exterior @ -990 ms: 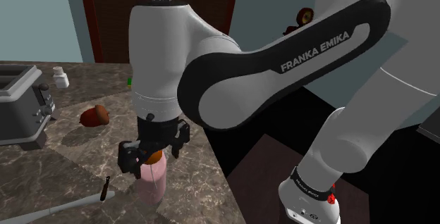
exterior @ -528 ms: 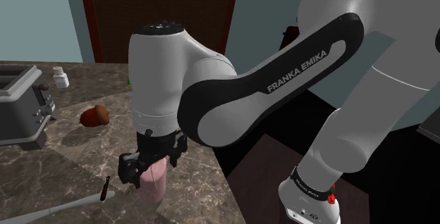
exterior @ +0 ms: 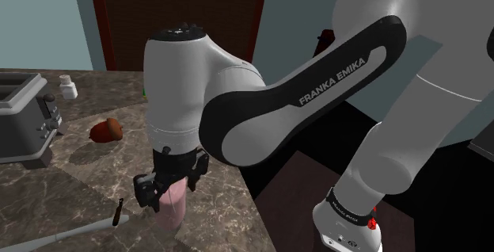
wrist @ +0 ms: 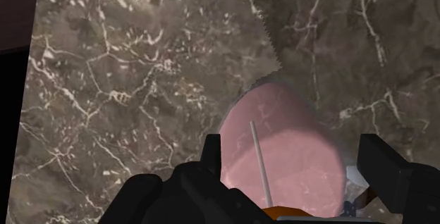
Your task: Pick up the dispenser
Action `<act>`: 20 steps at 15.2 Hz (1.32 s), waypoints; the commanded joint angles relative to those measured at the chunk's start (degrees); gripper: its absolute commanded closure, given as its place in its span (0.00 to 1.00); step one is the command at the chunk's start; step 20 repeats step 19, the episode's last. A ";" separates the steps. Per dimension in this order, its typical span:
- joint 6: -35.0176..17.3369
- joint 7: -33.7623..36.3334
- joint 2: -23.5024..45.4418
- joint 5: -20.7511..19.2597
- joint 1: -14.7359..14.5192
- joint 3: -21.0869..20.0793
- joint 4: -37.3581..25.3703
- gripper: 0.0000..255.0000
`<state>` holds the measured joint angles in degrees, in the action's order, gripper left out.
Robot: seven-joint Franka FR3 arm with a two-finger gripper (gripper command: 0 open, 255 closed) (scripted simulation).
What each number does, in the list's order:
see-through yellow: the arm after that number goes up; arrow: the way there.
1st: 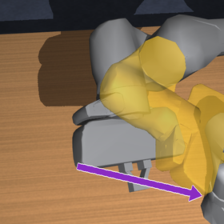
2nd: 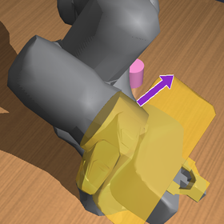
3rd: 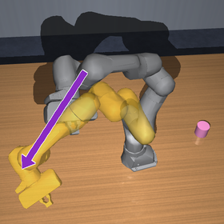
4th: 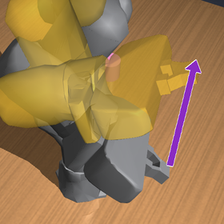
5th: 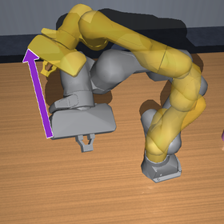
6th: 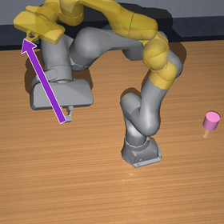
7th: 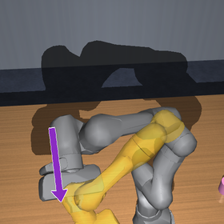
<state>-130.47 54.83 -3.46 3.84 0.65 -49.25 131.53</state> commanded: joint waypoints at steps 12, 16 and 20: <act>8.20 -3.52 -5.77 4.66 -0.52 1.74 -3.85 1.00; 11.45 -4.32 -7.40 5.65 -0.68 2.50 -5.83 1.00; 12.37 -4.50 -7.81 5.87 -0.73 2.72 -6.42 1.00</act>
